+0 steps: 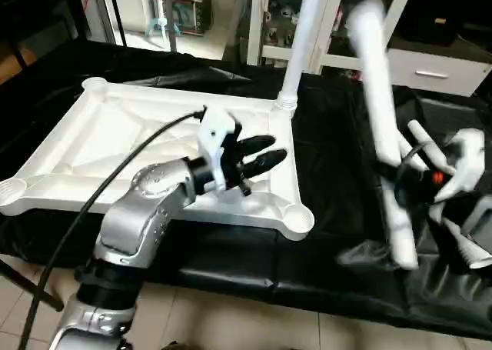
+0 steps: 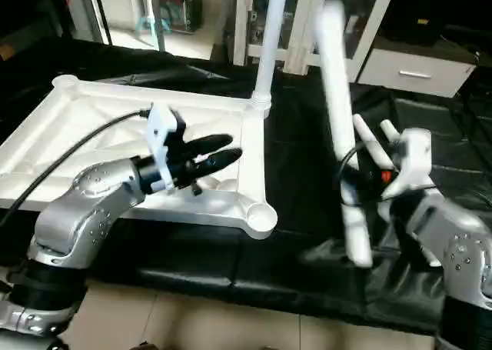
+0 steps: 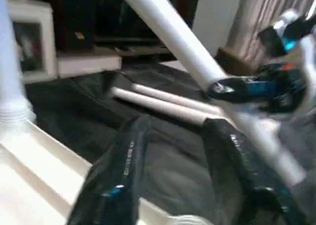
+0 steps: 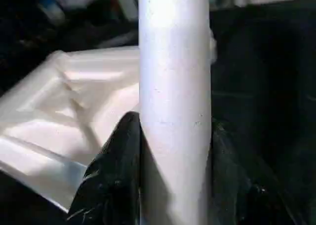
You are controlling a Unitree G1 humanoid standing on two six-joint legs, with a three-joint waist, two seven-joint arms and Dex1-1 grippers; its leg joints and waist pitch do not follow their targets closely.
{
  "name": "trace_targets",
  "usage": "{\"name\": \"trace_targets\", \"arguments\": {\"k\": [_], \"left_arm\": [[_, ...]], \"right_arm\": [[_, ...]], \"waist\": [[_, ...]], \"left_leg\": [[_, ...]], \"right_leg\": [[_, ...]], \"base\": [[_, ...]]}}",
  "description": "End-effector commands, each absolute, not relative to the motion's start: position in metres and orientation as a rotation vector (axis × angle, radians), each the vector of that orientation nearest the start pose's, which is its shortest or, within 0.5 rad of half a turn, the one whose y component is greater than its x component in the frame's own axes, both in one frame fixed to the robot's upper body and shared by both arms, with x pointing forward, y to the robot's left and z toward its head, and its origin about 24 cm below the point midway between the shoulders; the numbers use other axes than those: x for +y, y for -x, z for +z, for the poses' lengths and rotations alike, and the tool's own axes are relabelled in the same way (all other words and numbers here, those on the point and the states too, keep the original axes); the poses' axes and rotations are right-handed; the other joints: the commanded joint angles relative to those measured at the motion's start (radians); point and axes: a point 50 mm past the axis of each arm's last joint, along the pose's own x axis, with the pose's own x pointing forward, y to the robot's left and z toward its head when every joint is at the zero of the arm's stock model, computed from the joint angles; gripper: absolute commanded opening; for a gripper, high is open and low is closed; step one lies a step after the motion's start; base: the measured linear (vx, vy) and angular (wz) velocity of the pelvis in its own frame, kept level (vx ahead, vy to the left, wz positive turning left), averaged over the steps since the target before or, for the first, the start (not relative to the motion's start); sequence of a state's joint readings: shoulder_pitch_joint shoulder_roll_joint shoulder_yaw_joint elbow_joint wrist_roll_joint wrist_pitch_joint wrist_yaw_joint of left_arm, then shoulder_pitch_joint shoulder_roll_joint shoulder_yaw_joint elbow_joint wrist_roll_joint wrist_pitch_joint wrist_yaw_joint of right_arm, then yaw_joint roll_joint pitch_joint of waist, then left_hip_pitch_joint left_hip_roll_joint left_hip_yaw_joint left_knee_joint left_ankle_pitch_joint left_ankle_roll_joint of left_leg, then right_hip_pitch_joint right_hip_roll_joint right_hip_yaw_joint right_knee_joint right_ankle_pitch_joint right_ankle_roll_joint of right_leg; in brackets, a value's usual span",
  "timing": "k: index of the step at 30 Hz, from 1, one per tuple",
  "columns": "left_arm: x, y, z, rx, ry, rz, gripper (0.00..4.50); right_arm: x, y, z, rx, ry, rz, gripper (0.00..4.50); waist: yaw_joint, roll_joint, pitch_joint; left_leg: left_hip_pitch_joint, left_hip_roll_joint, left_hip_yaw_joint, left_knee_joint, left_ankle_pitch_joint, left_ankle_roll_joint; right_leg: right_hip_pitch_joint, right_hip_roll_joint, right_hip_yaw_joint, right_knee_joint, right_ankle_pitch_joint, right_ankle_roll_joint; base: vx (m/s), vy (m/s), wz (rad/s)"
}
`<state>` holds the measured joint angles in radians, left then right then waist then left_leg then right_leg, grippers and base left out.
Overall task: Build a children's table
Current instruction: Pick table leg
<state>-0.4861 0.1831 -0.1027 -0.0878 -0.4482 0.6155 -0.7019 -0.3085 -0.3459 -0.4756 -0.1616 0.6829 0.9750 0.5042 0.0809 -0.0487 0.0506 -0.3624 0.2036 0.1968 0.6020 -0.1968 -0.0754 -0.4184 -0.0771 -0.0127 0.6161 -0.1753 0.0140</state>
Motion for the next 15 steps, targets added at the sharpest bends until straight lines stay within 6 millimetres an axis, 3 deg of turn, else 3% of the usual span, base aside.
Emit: {"name": "trace_targets", "arguments": {"k": [1, 4, 5, 8, 10, 15], "left_arm": [[0.062, -0.288, 0.154, 0.091, 0.274, -1.169, 2.36], [0.045, -0.282, 0.154, 0.151, 0.391, -1.217, 2.63], [0.038, -0.28, 0.154, 0.164, 0.407, -1.241, 2.69], [0.028, -0.283, 0.149, 0.195, 0.36, -1.237, 2.93], [0.026, -0.287, 0.147, 0.211, 0.331, -1.214, 3.09], [0.021, -0.294, 0.149, 0.233, 0.328, -1.172, 3.42]], "right_arm": [[-0.226, -0.283, 0.153, 0.051, -0.552, 0.491, 1.47], [-0.211, -0.294, 0.161, -0.032, -0.649, 0.501, 1.46], [-0.203, -0.299, 0.164, -0.053, -0.69, 0.51, 1.46], [-0.189, -0.304, 0.167, -0.064, -0.731, 0.547, 1.46], [-0.182, -0.307, 0.17, -0.074, -0.761, 0.567, 1.46], [-0.167, -0.309, 0.175, -0.083, -0.824, 0.611, 1.46]], "waist": [[0.0, -0.011, -0.07], [0.002, -0.005, -0.066], [0.002, -0.013, -0.065], [0.003, -0.01, -0.065], [0.003, -0.011, -0.067], [0.005, -0.012, -0.07]], "left_leg": [[0.007, 0.012, -0.003, -0.061, -0.081, 0.013], [0.009, 0.013, 0.001, -0.062, -0.089, 0.007], [0.008, 0.011, 0.002, -0.062, -0.099, 0.005], [0.009, 0.012, -0.001, -0.066, -0.105, 0.002], [0.007, 0.01, -0.002, -0.067, -0.08, -0.004], [0.004, 0.007, -0.002, -0.064, -0.041, 0.002]], "right_leg": [[0.047, -0.034, 0.018, -0.055, -0.11, -0.216], [0.043, -0.032, 0.018, -0.057, -0.114, -0.214], [0.044, -0.032, 0.018, -0.06, -0.138, -0.201], [0.043, -0.031, 0.018, -0.066, -0.171, -0.165], [0.047, -0.031, 0.018, -0.063, -0.143, -0.139], [0.053, -0.031, 0.018, -0.057, -0.074, -0.14]], "base": [[0.0, 0.0, 0.0], [0.0, 0.0, 0.0], [0.0, 0.0, 0.0], [0.0, 0.0, 0.0], [0.0, 0.0, 0.0], [0.0, 0.0, 0.0]]}}
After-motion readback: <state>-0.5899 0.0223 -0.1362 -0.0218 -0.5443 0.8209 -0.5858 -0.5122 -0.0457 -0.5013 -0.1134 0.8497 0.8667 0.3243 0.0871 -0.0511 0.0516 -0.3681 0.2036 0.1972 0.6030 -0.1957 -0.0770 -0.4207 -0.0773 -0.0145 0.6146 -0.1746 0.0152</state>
